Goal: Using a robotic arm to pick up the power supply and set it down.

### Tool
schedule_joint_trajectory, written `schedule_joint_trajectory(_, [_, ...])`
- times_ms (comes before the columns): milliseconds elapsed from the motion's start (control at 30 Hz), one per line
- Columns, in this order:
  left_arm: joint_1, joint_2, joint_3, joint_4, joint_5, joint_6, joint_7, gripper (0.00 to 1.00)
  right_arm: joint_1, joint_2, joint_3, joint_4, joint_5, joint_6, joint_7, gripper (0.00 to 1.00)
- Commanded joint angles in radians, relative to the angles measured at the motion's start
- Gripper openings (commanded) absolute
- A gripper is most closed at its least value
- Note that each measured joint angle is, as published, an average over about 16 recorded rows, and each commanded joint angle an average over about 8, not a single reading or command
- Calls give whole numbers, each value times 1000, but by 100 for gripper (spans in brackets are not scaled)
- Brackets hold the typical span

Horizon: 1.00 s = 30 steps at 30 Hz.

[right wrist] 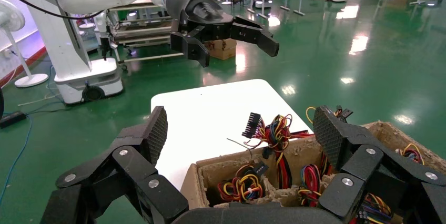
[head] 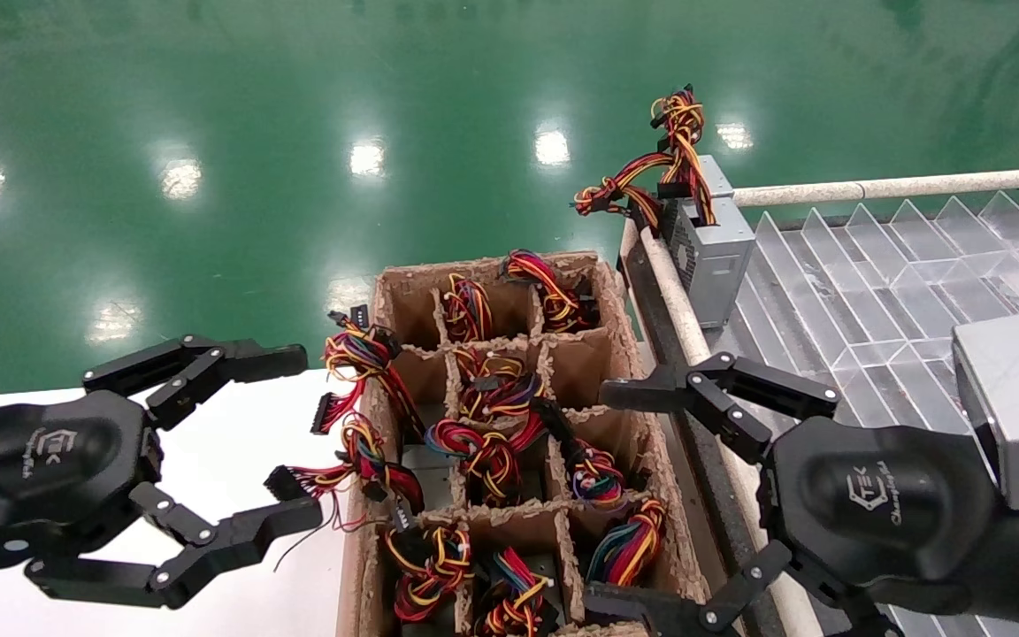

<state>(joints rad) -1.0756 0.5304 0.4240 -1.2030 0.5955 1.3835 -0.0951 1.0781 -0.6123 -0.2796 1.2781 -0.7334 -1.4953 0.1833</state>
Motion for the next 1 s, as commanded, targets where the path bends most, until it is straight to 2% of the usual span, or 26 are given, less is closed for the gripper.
schedule_joint_trajectory(33, [0,0,0,0,0,0,0,100,0,0,0,0,0,0,0,100])
schedule_joint_trajectory(1000, [0,0,0,0,0,0,0,100,0,0,0,0,0,0,0,100])
